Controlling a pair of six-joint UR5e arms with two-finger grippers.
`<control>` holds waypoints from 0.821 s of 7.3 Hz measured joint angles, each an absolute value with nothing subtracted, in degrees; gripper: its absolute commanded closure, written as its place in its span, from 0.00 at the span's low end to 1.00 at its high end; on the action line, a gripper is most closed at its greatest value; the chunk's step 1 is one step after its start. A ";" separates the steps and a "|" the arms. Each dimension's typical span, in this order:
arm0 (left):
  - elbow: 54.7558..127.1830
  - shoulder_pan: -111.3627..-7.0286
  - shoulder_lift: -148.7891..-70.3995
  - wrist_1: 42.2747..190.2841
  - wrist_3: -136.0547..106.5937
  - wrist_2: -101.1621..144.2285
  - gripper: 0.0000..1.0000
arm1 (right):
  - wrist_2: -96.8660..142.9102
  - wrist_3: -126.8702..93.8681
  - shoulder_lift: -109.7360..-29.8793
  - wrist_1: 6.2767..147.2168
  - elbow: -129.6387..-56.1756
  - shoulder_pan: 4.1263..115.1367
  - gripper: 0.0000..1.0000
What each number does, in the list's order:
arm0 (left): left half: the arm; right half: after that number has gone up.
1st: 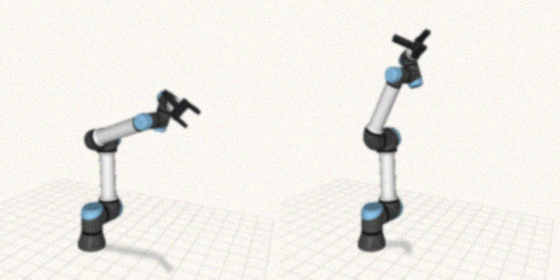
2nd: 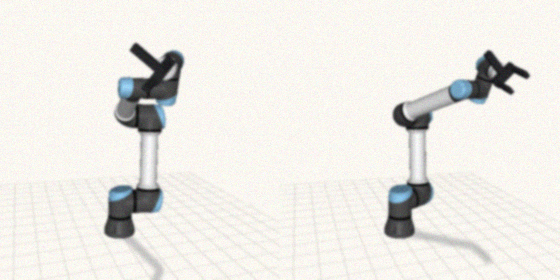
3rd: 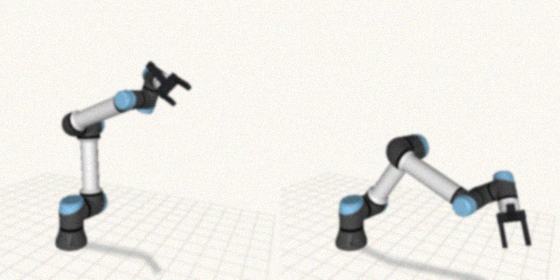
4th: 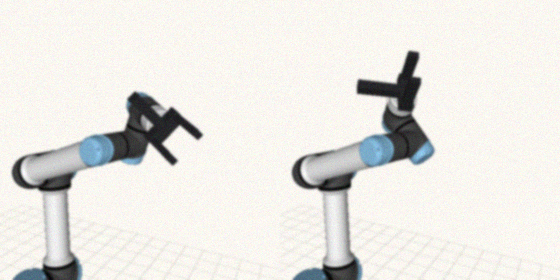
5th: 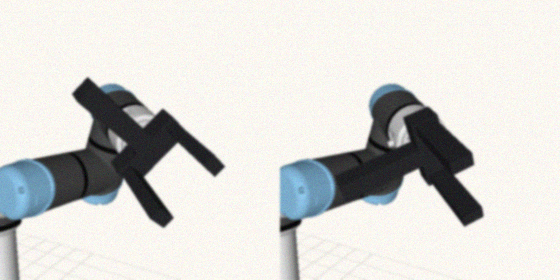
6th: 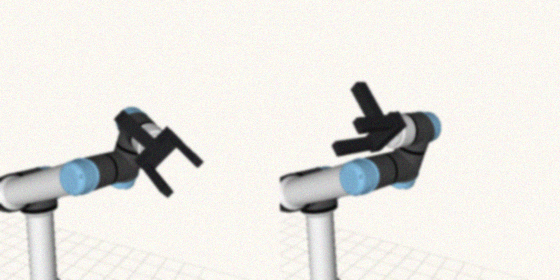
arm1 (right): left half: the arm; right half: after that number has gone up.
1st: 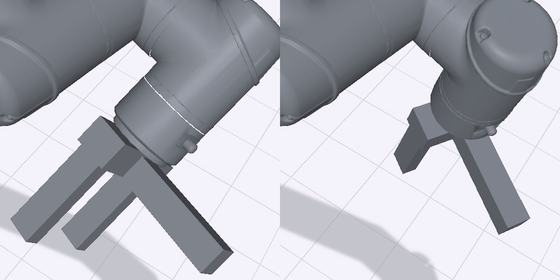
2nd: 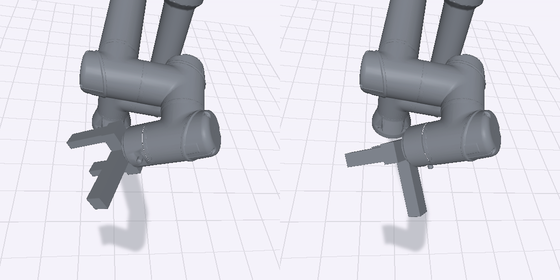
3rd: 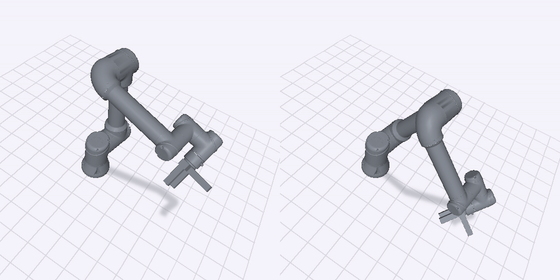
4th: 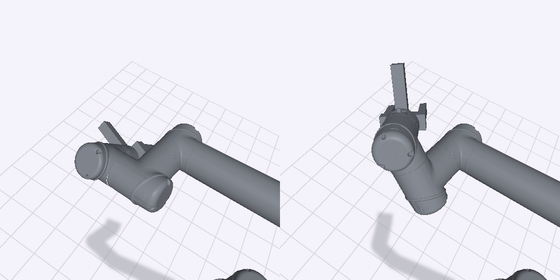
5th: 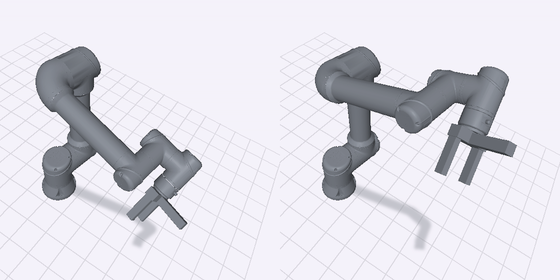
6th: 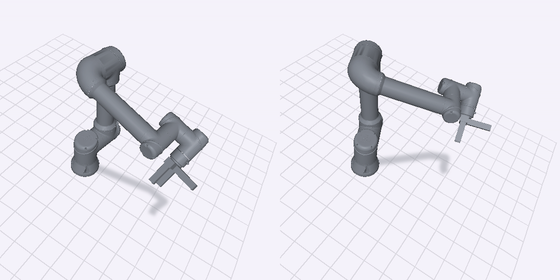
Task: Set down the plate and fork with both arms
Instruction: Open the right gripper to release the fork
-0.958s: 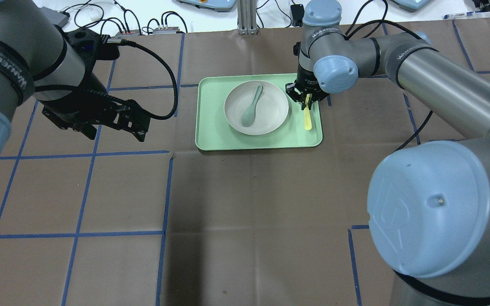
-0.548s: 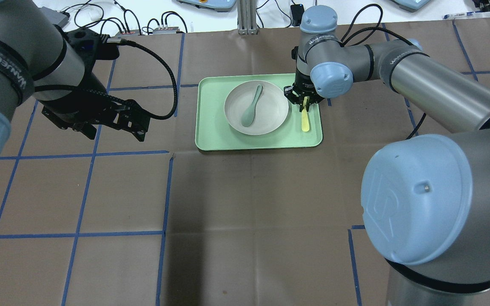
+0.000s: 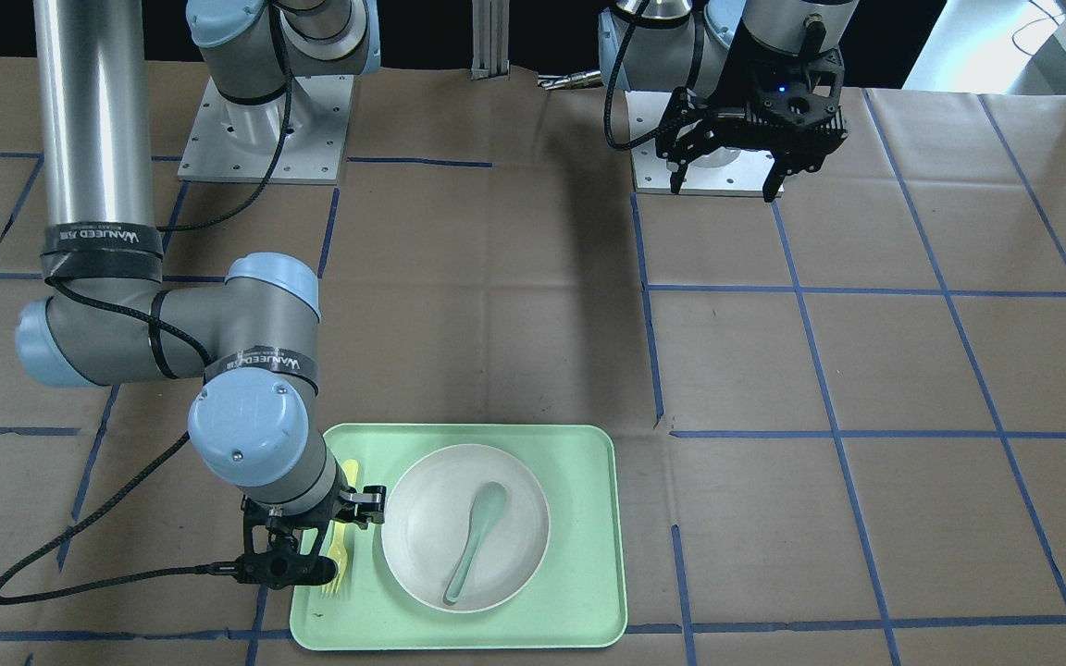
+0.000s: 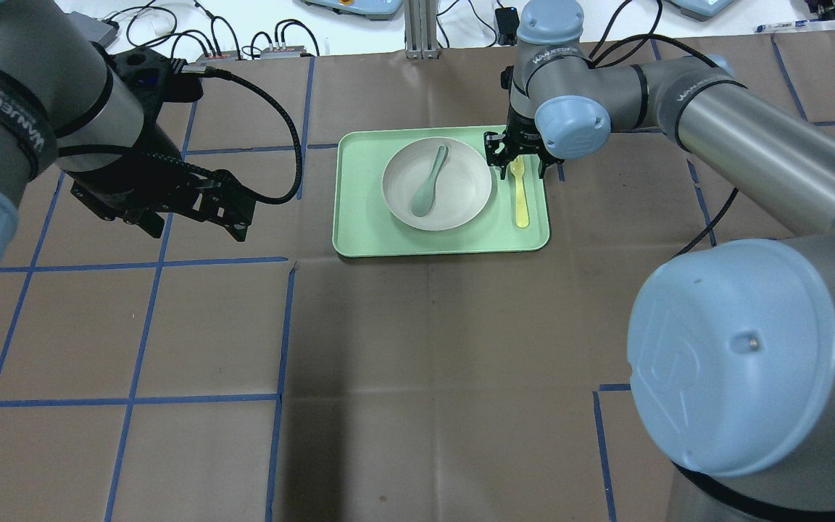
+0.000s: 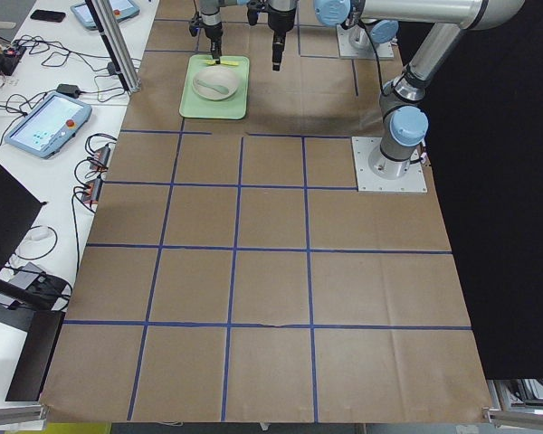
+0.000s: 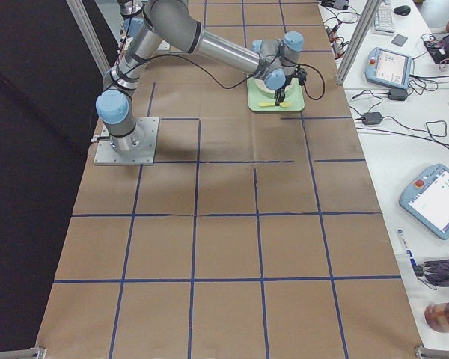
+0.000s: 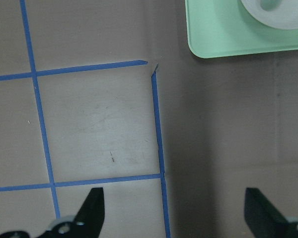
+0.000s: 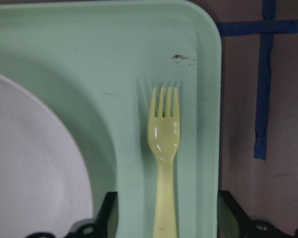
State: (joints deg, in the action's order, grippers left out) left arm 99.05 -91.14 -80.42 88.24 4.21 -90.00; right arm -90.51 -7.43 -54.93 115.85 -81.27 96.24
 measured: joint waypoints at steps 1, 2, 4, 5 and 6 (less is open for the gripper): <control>99.05 -91.12 -80.41 88.24 4.21 -90.00 0.01 | -90.58 -5.95 -58.06 112.48 -81.48 95.97 0.00; 99.05 -90.95 -80.40 88.24 4.24 -90.00 0.01 | -90.65 -4.79 -61.75 107.94 -81.59 95.42 0.00; 99.05 -90.47 -80.43 88.24 4.30 -90.00 0.01 | -90.61 -1.31 -69.97 96.90 -82.17 92.98 0.00; 99.07 -90.40 -80.45 88.26 4.30 -90.00 0.01 | -90.58 0.13 -74.31 92.25 -82.88 91.62 0.00; 99.10 -90.38 -80.44 88.30 4.30 -90.00 0.01 | -90.48 0.75 -78.32 88.84 -84.08 90.71 0.00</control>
State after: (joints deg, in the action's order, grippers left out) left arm 99.10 -90.38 -80.44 88.30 4.30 -90.00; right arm -90.48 0.75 -78.32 88.84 -84.08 90.71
